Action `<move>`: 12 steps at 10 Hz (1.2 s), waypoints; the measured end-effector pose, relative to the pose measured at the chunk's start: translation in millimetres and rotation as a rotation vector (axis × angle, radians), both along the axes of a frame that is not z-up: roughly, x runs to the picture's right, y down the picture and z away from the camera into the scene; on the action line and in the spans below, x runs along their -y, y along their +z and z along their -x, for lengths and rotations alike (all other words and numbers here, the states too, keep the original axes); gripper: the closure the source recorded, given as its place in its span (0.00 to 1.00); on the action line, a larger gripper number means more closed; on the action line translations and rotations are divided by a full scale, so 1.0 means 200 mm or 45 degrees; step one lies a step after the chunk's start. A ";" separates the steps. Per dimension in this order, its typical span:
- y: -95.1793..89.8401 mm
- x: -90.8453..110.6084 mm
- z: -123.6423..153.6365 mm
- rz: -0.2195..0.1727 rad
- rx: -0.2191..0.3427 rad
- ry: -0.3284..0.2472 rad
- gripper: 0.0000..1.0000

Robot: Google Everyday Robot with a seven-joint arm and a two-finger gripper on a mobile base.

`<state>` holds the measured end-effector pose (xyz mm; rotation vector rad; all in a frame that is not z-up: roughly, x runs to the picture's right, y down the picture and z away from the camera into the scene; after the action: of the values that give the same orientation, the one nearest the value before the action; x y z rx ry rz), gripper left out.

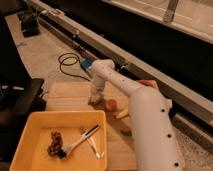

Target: Wipe table surface with towel

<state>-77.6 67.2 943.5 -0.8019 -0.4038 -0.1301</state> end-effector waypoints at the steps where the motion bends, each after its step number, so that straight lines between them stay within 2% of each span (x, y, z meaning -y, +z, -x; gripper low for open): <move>1: 0.03 0.02 0.06 -0.013 0.013 0.001 1.00; 3: 0.02 0.09 0.17 -0.070 0.059 0.009 1.00; 5: -0.06 0.16 0.25 -0.127 0.119 0.013 1.00; 7: -0.18 0.14 0.41 -0.161 0.209 -0.007 1.00; 8: -0.22 0.10 0.42 -0.154 0.223 -0.008 1.00; 10: -0.30 -0.02 0.45 -0.109 0.247 -0.008 1.00; 12: -0.36 -0.18 0.40 -0.029 0.221 0.017 1.00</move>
<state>-156.7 103.8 872.2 -0.7681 -0.5704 -0.1919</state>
